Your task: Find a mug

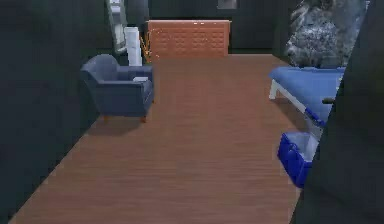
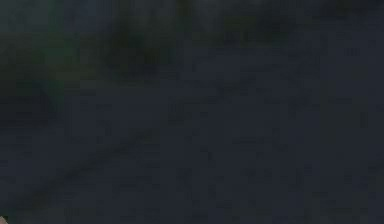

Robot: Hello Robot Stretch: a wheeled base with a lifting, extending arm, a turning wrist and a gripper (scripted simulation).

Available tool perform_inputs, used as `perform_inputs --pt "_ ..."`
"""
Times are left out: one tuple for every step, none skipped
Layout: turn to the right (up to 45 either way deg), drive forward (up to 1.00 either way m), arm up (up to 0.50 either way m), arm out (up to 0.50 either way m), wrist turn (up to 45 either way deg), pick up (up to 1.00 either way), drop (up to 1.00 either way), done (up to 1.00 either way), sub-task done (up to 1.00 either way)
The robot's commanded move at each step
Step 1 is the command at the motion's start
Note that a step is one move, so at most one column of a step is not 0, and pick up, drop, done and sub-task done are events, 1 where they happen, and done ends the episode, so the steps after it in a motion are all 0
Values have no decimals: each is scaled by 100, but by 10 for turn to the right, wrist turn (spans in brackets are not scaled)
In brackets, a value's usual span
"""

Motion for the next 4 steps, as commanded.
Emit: perform_inputs --pt "-450 0 0 0 0 0 0 0 0" --pt "-450 0 0 0 0 0 0 0 0" --pt "-450 0 0 0 0 0 0 0 0" --pt "-390 0 0 0 0 0 0 0 0"
